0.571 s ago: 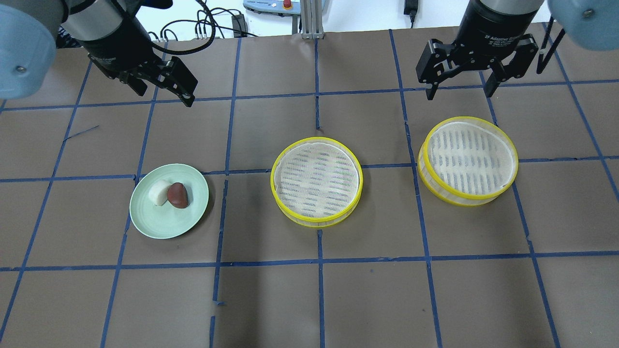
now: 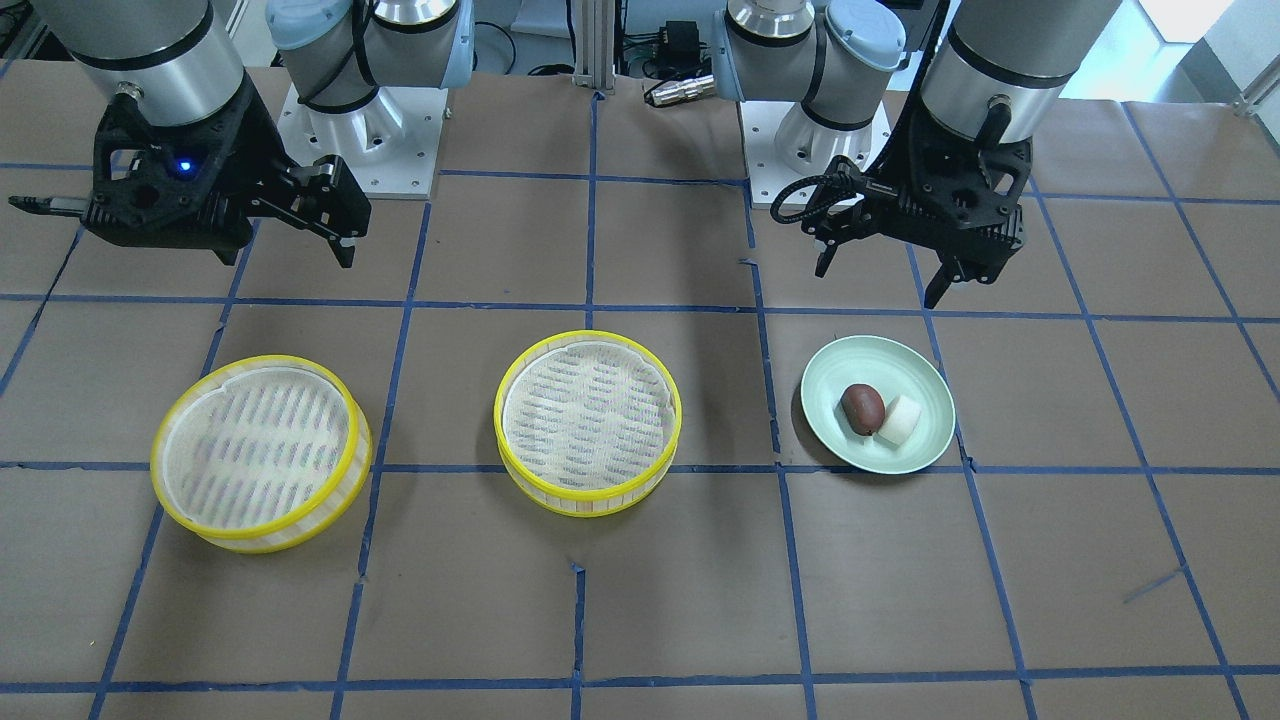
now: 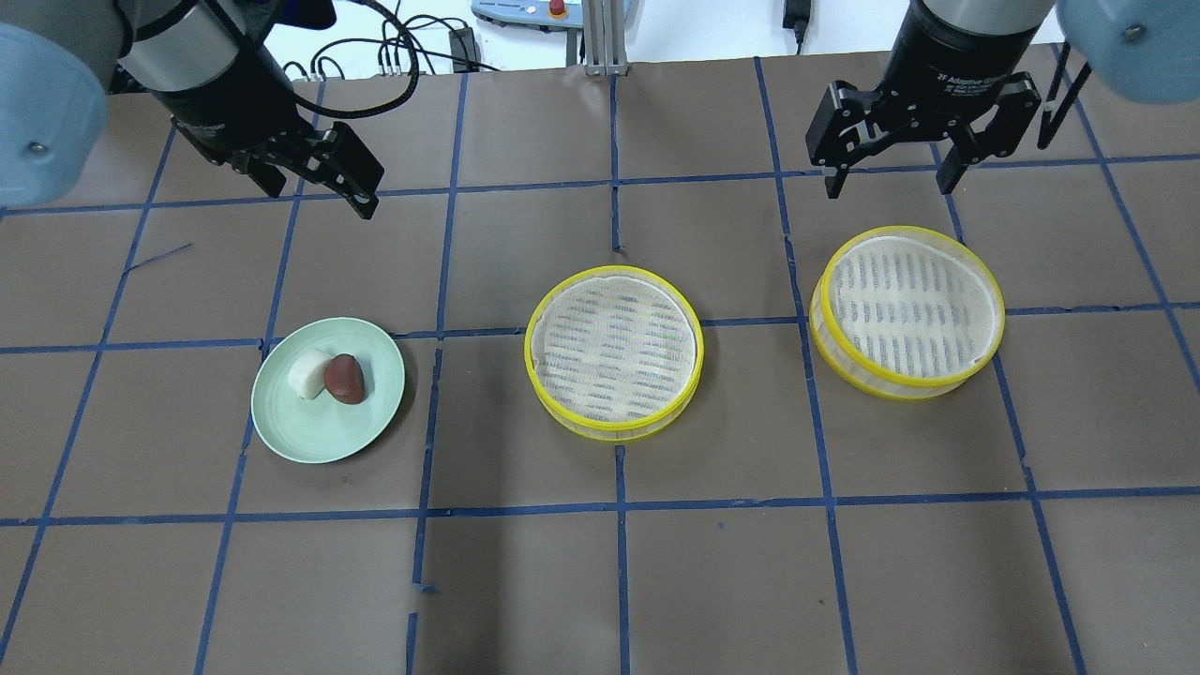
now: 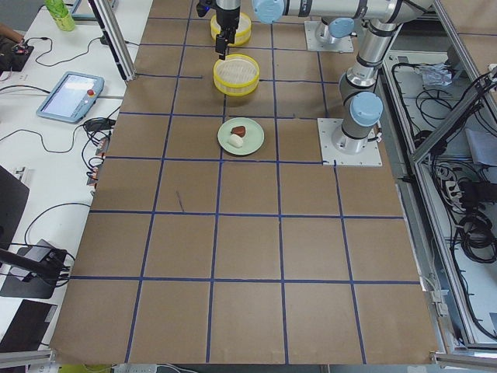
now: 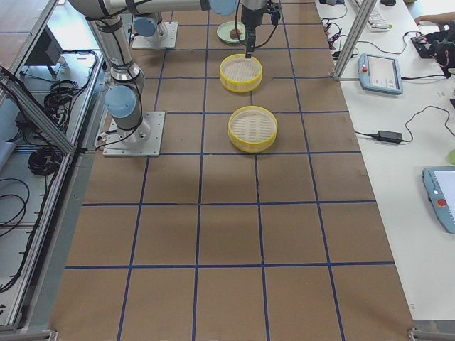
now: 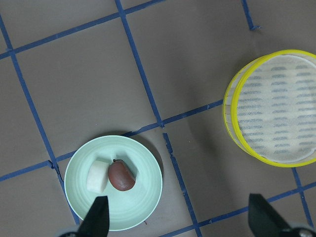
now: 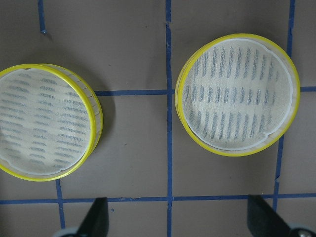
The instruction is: Stack buns with steamer
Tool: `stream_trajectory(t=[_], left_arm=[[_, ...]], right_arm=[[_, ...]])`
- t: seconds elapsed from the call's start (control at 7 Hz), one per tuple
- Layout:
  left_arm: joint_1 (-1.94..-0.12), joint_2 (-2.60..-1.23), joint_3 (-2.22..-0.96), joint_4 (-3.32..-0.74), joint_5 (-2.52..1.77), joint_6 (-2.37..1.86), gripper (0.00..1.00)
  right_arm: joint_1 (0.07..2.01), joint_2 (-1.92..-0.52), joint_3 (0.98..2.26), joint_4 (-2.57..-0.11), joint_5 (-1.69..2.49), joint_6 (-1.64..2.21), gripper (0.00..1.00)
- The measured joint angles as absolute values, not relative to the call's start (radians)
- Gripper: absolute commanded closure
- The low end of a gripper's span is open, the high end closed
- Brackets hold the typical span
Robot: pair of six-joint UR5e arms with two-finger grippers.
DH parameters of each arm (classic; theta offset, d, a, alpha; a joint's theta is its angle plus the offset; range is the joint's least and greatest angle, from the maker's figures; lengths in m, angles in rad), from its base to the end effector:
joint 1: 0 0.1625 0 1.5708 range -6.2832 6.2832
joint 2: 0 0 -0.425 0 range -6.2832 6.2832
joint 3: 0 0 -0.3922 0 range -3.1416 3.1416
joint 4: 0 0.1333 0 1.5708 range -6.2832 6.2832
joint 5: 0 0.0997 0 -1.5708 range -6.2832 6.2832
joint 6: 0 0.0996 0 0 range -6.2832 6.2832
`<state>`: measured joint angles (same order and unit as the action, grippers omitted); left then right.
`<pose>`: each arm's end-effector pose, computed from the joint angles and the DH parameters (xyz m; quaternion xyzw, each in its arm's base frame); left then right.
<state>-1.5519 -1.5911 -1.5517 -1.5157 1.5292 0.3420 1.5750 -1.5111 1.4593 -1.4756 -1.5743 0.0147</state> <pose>-0.1279 -0.5082 0.4929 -0.1613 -0.9863 0.0302 0.0156 0.1351 -0.5118 0.5032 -0.0052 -0.9997 -0.0217 0.0020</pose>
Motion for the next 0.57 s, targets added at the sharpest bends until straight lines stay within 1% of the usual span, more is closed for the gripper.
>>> stream_trajectory(t=[0.29,0.43,0.57], left_arm=[[-1.518,-1.585,-1.626,-1.475,1.545,0.422,0.01],[-1.459,-1.595,-1.681,-1.430,1.569,0.471,0.01],[-1.400,-1.620,-1.763,-1.338,1.582,0.503,0.00]], right_arm=[[1.504,-1.507,1.460,-1.429,-1.617,-0.038,0.00],[1.440,-1.500,1.463,-1.404,-1.635,-0.072,0.00],[1.371,-1.484,1.472,-1.395,-1.647,-0.136,0.02]])
